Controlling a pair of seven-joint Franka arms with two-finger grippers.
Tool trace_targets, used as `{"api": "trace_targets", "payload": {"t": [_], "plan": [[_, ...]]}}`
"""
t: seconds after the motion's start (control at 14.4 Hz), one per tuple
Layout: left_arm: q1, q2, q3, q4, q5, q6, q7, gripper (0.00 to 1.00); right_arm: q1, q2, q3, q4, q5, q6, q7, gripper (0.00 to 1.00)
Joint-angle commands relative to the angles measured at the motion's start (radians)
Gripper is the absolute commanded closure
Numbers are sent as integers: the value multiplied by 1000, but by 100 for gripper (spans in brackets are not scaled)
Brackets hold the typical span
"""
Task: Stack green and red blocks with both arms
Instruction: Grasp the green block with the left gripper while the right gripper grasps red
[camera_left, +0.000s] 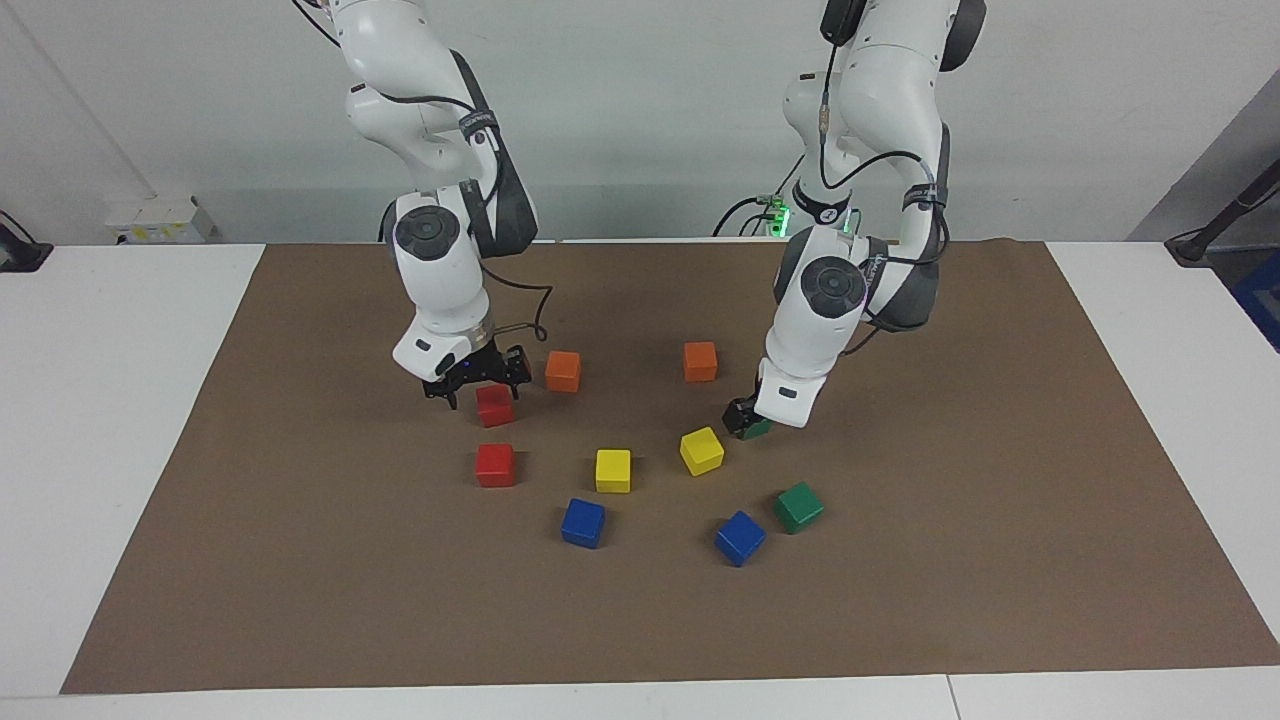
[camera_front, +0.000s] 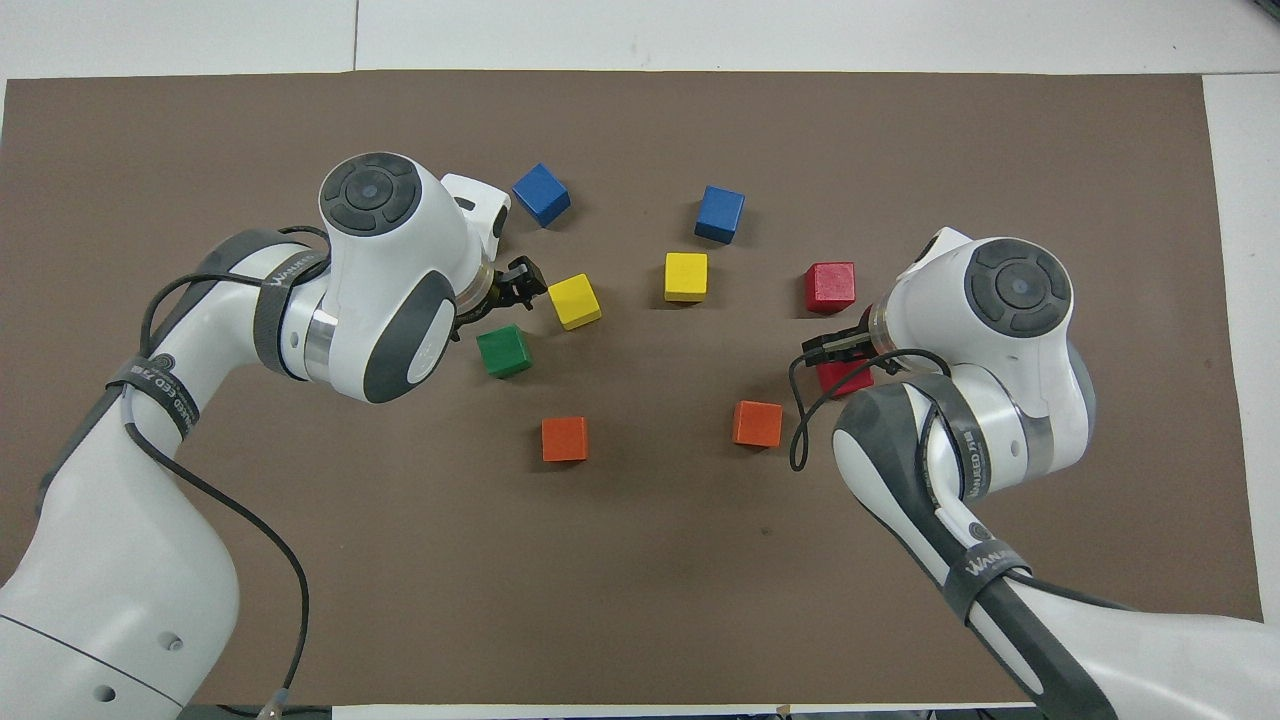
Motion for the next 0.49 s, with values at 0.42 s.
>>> {"api": "trace_targets", "payload": {"t": [0.42], "plan": [[-28,-32,6,-114,14,64,-10,0,-11,-13,6,-56,15,52,-33,0]]}}
